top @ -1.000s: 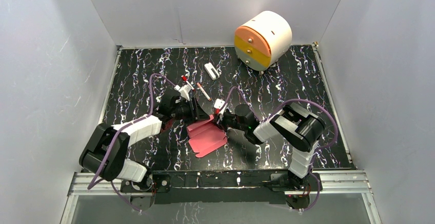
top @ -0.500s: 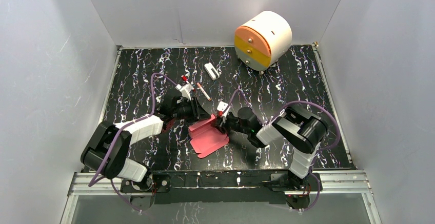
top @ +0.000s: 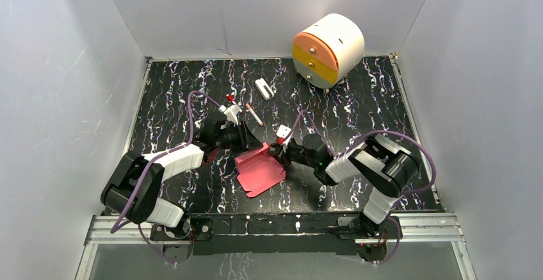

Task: Fold the paper box

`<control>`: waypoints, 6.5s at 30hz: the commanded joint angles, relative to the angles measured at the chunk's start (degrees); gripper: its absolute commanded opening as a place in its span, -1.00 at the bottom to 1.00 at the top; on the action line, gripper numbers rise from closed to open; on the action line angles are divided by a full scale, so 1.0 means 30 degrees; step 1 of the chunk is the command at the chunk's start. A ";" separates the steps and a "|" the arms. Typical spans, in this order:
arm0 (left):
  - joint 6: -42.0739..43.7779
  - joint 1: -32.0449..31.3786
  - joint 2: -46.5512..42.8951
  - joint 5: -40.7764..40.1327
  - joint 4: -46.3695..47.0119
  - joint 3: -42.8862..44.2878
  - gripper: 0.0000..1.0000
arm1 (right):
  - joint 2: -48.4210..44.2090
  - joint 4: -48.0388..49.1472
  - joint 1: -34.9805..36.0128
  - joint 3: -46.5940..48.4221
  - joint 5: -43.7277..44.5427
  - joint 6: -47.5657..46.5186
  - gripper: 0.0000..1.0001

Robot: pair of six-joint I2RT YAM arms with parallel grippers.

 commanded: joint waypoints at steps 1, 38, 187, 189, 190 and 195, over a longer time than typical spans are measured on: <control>0.0338 -0.0196 0.0185 -0.0647 -0.1363 -0.0529 -0.39 | 0.0473 0.1478 -0.0089 0.0147 0.0090 0.0261 -0.22; -0.1938 -0.0687 0.1416 -0.0920 0.0434 -0.1441 -0.46 | 0.2578 0.7395 0.0439 -0.0161 0.2304 0.1794 -0.54; 0.4173 -0.1605 0.0881 -0.5699 -1.0060 0.6042 0.33 | -1.1894 -1.6724 0.2167 -0.0062 1.0882 1.4339 0.91; 0.3958 -0.1620 0.1095 -0.5345 -0.9517 0.5861 0.25 | -1.1802 -1.7253 0.2138 0.0147 1.1076 1.4893 0.93; 0.3857 -0.1618 0.1119 -0.5163 -0.9249 0.5715 0.21 | -1.1718 -1.7380 0.2094 0.0239 1.1059 1.5108 0.94; 0.3036 -0.1563 0.0380 -0.5105 -0.8132 0.4466 0.01 | -1.0739 -1.8057 0.2043 0.1101 1.1061 1.6392 0.94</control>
